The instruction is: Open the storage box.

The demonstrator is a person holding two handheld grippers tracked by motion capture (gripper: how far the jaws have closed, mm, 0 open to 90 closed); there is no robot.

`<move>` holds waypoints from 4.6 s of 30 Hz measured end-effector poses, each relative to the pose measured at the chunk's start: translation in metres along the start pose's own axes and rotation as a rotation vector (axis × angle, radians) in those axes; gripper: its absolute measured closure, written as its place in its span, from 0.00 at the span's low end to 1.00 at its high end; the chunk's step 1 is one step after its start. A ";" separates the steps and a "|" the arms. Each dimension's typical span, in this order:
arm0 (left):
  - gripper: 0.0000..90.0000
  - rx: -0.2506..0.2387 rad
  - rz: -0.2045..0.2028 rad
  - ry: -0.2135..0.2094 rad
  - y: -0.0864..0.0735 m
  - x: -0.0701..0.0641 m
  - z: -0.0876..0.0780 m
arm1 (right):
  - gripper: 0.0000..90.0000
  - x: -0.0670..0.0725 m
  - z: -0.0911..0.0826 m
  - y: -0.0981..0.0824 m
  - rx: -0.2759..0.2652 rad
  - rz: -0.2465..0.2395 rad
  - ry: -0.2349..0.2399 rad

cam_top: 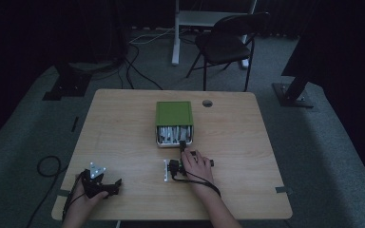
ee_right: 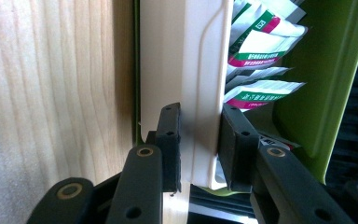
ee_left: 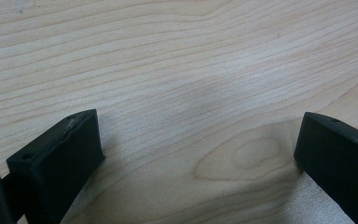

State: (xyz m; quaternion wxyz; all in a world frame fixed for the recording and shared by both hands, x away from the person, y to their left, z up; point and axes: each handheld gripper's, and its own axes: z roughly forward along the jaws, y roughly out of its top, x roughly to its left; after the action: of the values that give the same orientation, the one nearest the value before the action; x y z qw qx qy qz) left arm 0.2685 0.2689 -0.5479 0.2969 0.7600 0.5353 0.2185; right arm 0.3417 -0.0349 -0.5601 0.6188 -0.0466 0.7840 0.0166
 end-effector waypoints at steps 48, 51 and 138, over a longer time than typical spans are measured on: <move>0.01 0.000 0.001 0.001 0.000 0.000 0.000 | 0.80 0.017 -0.065 -0.005 -0.073 0.018 0.034; 0.01 0.000 0.001 0.001 0.000 0.000 0.000 | 0.80 0.019 -0.069 -0.006 -0.077 0.017 0.038; 0.01 -0.001 0.000 0.001 0.000 0.000 0.000 | 0.60 -0.062 -0.119 -0.112 -0.283 0.949 0.151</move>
State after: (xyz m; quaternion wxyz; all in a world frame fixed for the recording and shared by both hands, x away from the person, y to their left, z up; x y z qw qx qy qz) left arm 0.2685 0.2687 -0.5480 0.2969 0.7596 0.5355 0.2191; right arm 0.2517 -0.1533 -0.4681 0.4721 0.2304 0.7515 0.3991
